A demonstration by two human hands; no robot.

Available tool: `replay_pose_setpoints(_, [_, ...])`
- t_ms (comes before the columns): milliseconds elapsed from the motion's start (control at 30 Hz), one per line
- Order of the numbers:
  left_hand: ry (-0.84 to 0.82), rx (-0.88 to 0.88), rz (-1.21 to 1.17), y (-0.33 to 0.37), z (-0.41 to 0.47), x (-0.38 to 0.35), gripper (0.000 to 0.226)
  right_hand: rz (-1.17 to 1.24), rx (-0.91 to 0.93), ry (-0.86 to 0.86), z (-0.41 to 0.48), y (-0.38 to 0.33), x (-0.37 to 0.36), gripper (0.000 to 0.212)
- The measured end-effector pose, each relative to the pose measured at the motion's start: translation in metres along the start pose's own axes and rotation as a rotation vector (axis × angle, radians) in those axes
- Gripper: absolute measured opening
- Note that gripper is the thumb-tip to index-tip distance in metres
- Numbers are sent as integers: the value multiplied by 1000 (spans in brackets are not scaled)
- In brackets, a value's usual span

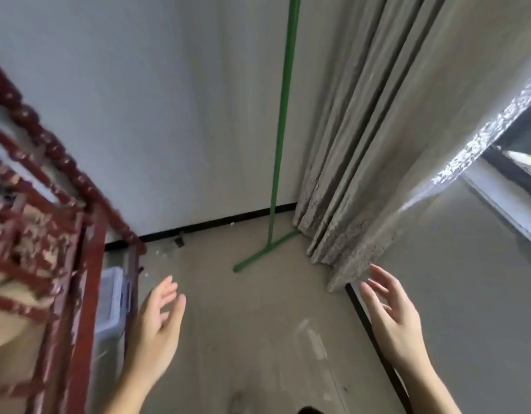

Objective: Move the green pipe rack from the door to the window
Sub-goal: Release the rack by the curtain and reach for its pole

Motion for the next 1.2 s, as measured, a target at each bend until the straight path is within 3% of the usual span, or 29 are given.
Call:
replay_pose_setpoints(233, [-59,-203,44,117,196,-23,40,145,11,144,117,-43,-39,35])
replay_pose_setpoints(467, [-115,-216,-8,187,353,-104,43,254,-73,184,279,-30,-108,35])
replay_pose_setpoints(567, [-225,-353,11,260,409,-131,71,297,-90,115,354,-56,-144,41])
replay_pose_setpoints(667, [-304,-527,56,326,455,-160,91,231,-57,-8,424,-89,-184,61])
replay_pose_setpoints(767, [-414,-714,63,371,488,-203,86,138,-24,-197,475,-104,-236,86])
replay_pose_setpoints(833, [-498,-840,47,388,500,-235,76,49,-44,-267,500,-98,-268,84])
replay_pose_setpoints(933, [-660,-894,-81,400,514,-273,56,-108,-67,-149,524,-89,-282,33])
replay_pose_setpoints(1000, [-771,-927,-145,409,522,-294,46,-76,-108,3,532,-89,-276,32])
replay_pose_setpoints(1100, [-912,-1021,-190,432,530,-317,54,-26,-140,203,541,-100,-268,47])
replay_pose_setpoints(1200, [-1017,-1120,-206,453,538,-334,64,2,-229,363,556,-106,-257,41])
Point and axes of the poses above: each hand's wrist, its own z-axis towards the middle knuckle, its own x-axis out of the back of the hand, y = z × x, the point moved 9 cm from there along z, towards the middle knuckle, and after that the axes turned 4 degrees about z, right-handed, at the moved point
